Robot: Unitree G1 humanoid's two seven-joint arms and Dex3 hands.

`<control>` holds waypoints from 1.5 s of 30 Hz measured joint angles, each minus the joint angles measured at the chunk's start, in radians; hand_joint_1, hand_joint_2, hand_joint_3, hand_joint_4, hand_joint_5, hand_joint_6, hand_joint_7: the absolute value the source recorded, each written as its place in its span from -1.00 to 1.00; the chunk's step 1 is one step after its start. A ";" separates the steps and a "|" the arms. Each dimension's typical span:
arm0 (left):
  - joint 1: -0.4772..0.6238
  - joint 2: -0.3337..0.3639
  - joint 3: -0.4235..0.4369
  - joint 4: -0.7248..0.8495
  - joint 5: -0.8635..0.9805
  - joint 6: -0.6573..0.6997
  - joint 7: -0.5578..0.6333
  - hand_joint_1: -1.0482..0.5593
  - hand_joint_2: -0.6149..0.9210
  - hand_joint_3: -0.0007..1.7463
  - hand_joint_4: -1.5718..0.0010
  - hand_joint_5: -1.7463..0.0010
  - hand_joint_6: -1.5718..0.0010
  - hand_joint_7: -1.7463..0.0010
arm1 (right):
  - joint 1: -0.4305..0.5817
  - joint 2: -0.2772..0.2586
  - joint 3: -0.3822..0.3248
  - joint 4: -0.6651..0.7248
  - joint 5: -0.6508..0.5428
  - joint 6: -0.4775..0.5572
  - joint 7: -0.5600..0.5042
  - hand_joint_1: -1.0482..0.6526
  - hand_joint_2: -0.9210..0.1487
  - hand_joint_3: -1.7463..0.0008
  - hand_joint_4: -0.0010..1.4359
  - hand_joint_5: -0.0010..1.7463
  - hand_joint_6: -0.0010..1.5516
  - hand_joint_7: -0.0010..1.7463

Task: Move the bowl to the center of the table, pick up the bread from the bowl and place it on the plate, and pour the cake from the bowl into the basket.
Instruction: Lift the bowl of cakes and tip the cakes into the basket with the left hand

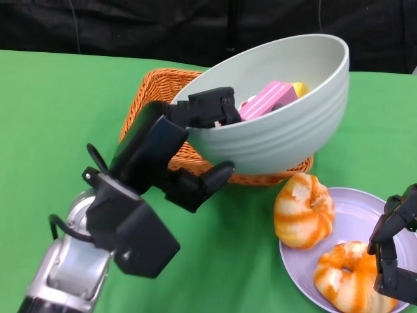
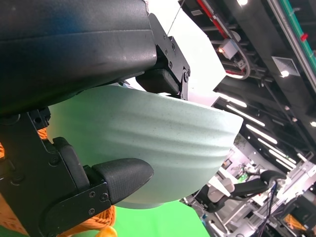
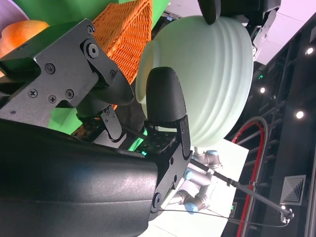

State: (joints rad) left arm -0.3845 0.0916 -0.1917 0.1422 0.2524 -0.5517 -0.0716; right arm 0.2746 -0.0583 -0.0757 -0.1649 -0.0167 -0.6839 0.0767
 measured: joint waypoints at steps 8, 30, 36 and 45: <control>-0.049 -0.115 0.002 0.104 -0.009 0.033 0.048 0.07 0.11 0.96 -0.35 -1.00 -0.10 -1.00 | 0.001 0.000 0.001 0.003 -0.003 0.000 0.000 0.30 -0.01 -0.72 0.20 1.00 -0.11 0.92; -0.065 -0.347 0.083 0.155 -0.174 0.259 0.140 0.09 0.11 0.99 -0.34 -1.00 -0.13 -1.00 | 0.002 0.000 0.005 0.007 -0.002 0.002 0.002 0.25 0.03 -0.74 0.23 1.00 -0.08 0.91; -0.065 -0.406 0.130 0.137 -0.305 0.359 0.140 0.08 0.09 1.00 -0.34 -1.00 -0.13 -1.00 | 0.002 0.000 0.005 0.007 -0.002 0.002 0.004 0.24 0.03 -0.72 0.24 1.00 -0.08 0.90; -0.065 -0.416 0.191 0.136 -0.456 0.452 0.146 0.09 0.13 1.00 -0.36 -1.00 -0.12 -1.00 | 0.002 0.000 0.004 0.007 -0.001 0.002 0.006 0.24 0.02 -0.71 0.24 1.00 -0.08 0.89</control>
State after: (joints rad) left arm -0.4490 -0.3246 -0.0009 0.2783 -0.2039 -0.0995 0.0740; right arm 0.2768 -0.0584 -0.0716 -0.1579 -0.0178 -0.6821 0.0830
